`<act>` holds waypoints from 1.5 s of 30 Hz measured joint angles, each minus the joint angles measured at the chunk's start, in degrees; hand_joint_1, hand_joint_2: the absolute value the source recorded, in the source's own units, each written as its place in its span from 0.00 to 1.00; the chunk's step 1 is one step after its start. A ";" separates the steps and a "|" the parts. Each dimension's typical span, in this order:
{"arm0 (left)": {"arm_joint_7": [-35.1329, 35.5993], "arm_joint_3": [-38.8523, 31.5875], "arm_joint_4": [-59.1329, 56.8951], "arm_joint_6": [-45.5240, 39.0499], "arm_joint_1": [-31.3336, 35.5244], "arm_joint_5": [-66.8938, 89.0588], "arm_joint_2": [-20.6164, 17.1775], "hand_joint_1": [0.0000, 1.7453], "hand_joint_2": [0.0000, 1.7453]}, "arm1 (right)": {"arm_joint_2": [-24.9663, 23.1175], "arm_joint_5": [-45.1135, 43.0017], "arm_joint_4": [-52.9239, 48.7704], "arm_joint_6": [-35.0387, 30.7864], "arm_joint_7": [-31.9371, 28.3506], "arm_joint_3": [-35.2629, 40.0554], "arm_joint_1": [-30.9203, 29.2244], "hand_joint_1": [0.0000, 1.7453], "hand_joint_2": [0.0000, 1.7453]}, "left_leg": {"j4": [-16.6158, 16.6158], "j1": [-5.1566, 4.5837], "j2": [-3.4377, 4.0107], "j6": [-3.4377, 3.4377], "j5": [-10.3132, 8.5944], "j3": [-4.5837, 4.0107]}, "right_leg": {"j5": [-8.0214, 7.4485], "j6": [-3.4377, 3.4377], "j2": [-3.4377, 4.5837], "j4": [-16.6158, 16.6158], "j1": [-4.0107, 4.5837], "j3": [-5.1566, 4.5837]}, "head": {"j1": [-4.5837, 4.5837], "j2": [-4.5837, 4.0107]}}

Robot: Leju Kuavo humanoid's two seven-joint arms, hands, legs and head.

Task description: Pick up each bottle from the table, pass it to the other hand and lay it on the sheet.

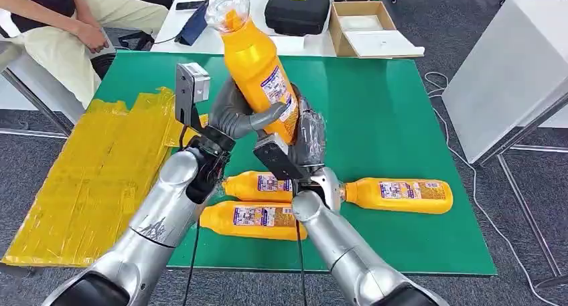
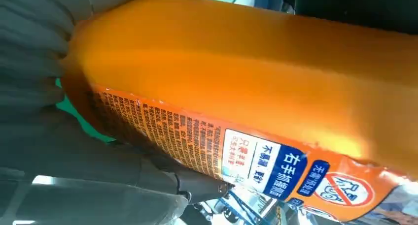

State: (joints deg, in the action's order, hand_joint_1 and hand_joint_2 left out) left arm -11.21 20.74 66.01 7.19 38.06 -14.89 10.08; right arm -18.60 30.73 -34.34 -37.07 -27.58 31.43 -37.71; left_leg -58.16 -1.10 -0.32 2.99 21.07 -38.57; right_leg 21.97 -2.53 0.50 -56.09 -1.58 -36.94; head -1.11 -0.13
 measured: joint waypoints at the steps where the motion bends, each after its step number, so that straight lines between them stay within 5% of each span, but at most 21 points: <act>1: 0.00 0.00 -0.28 -0.02 0.00 -0.17 -0.07 0.00 1.00 | 0.00 0.02 0.35 0.00 0.09 0.28 -0.03 1.00 1.00 | 0.00 0.00 0.00 0.00 0.00 0.00 | 0.00 0.00 0.00 0.00 0.00 0.00 | 0.00 0.00; 37: -1.33 -0.72 -4.89 0.66 -0.39 -2.97 -1.20 0.02 1.00 | 0.85 3.21 3.82 3.98 1.90 5.81 0.93 1.00 1.00 | 0.00 0.00 0.03 0.00 0.00 -0.02 | 0.00 0.00 0.02 0.00 -0.01 -0.07 | -0.02 0.00; 38: -1.38 -0.72 -4.92 0.66 -0.39 -2.99 -1.20 0.87 1.00 | 0.96 3.23 3.82 3.98 1.99 5.94 0.93 1.00 1.00 | 0.00 0.00 0.03 0.00 0.00 -0.02 | 0.00 0.00 0.02 0.00 -0.01 -0.07 | 0.00 0.00; 39: -1.36 -0.72 -4.94 0.66 -0.40 -2.99 -1.20 1.00 1.00 | 1.05 3.26 3.82 3.98 2.20 6.12 0.90 1.00 1.00 | 0.00 0.00 0.03 0.00 0.00 -0.02 | 0.00 0.00 0.02 0.00 -0.02 -0.06 | 0.00 0.00; 45: -1.79 -0.72 -5.20 -0.57 -0.63 -3.15 -1.20 1.00 1.00 | 1.51 3.21 3.82 3.98 3.50 7.32 0.79 1.00 1.00 | 0.00 0.00 0.04 0.00 0.00 -0.02 | 0.00 0.00 0.02 0.00 -0.01 -0.06 | 0.00 0.00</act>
State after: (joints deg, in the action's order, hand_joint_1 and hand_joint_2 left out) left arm -13.00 20.02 60.81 6.62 37.43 -18.03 8.87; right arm -17.09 33.94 -30.51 -33.09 -24.09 38.75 -36.92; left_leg -58.16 -1.10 -0.28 2.99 21.06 -38.60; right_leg 21.97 -2.53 0.52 -56.09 -1.59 -37.00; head -1.12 -0.13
